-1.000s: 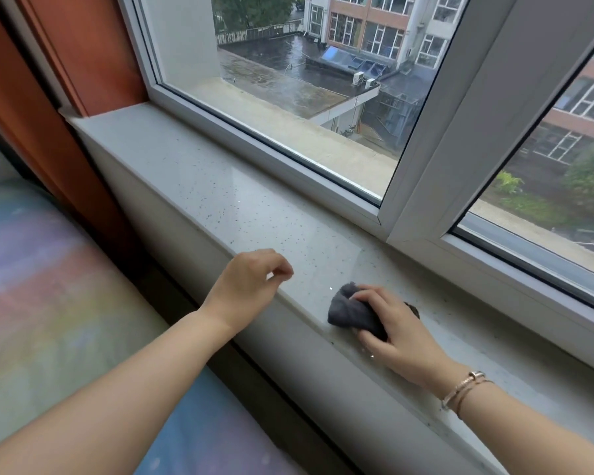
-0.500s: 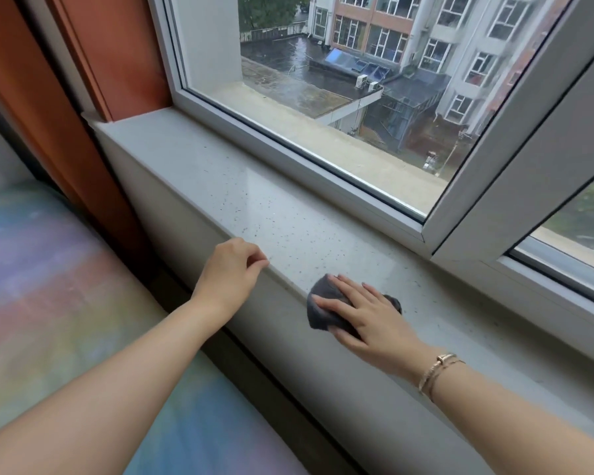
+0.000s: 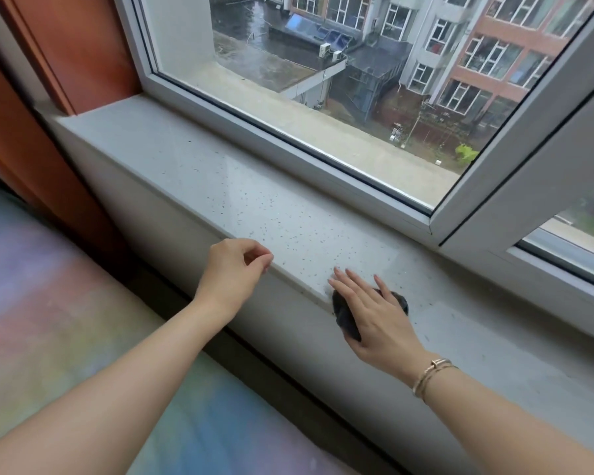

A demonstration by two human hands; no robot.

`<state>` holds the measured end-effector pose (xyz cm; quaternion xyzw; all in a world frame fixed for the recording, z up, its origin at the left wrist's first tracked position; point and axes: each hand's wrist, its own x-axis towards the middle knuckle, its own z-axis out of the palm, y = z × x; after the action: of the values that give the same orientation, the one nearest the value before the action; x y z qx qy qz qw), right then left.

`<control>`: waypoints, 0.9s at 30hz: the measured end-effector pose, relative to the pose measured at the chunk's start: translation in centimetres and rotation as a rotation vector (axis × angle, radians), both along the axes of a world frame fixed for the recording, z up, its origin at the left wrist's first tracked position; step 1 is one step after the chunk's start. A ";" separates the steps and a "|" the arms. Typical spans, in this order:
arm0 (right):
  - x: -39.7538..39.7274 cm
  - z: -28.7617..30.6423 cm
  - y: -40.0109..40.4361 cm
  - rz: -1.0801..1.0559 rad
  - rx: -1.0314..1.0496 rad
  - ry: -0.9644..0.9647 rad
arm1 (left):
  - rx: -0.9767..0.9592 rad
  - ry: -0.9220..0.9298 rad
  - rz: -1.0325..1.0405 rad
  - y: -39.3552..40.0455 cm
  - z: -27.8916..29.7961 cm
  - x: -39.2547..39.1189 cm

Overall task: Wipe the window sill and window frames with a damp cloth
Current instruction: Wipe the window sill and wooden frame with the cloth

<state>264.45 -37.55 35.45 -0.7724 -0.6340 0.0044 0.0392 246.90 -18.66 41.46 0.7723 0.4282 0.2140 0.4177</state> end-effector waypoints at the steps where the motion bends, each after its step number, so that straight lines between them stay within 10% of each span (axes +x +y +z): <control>1: -0.1 -0.1 0.6 0.003 -0.001 -0.009 | -0.003 -0.012 0.010 0.3 0.0 0.1; 27: -0.8 0.5 14.1 0.242 -0.055 0.182 | 0.108 0.039 0.306 0.0 2.5 3.7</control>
<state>263.69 -23.49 35.92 -0.6875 -0.7159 0.0966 0.0746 250.63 -18.69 43.95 0.7235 0.5367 0.2826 0.3296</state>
